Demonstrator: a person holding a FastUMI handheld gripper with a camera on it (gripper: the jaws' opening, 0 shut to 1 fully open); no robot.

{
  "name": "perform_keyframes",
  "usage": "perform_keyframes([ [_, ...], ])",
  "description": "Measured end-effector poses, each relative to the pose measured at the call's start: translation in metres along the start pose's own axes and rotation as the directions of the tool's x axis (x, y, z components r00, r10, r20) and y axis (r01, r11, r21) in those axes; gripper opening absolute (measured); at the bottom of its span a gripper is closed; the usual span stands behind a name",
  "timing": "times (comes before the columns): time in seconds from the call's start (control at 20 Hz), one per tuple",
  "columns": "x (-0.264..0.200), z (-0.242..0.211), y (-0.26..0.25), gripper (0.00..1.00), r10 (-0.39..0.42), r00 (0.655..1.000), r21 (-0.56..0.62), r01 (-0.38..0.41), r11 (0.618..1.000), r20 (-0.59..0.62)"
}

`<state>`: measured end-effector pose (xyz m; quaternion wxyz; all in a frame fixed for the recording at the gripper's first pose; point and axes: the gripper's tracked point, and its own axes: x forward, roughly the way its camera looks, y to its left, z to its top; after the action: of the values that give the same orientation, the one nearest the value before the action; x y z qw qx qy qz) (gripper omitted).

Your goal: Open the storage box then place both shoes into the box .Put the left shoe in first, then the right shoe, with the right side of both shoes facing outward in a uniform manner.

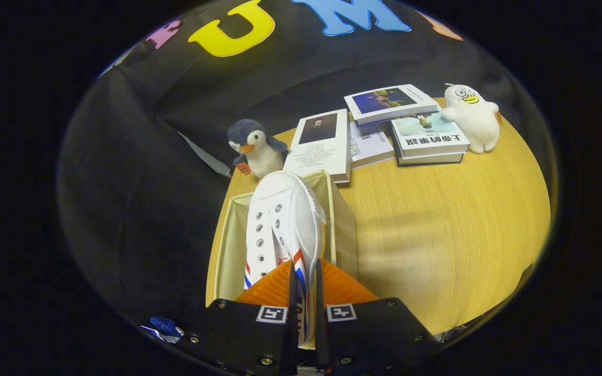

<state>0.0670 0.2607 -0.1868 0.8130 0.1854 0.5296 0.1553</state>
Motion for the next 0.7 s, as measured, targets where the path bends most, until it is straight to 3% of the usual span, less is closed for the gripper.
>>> perform_keyframes([
  [0.1, 0.008, -0.008, -0.002, 0.13, -0.027, 0.999, -0.019, 0.027, 0.999, -0.019],
  [0.15, 0.009, -0.005, 0.004, 0.21, 0.000, 1.000, -0.014, 0.000, 1.000, -0.001],
  [0.2, 0.007, 0.002, 0.008, 0.38, 0.016, 0.999, -0.005, -0.016, 1.000, 0.030],
  [0.25, 0.004, 0.010, 0.008, 0.44, 0.020, 0.998, -0.006, -0.019, 1.000, 0.059],
  [0.4, -0.015, 0.026, 0.000, 0.98, 0.001, 0.991, -0.036, 0.004, 0.999, 0.135],
  [0.7, -0.066, 0.042, -0.023, 0.98, -0.017, 0.963, -0.122, 0.052, 0.991, 0.270],
])
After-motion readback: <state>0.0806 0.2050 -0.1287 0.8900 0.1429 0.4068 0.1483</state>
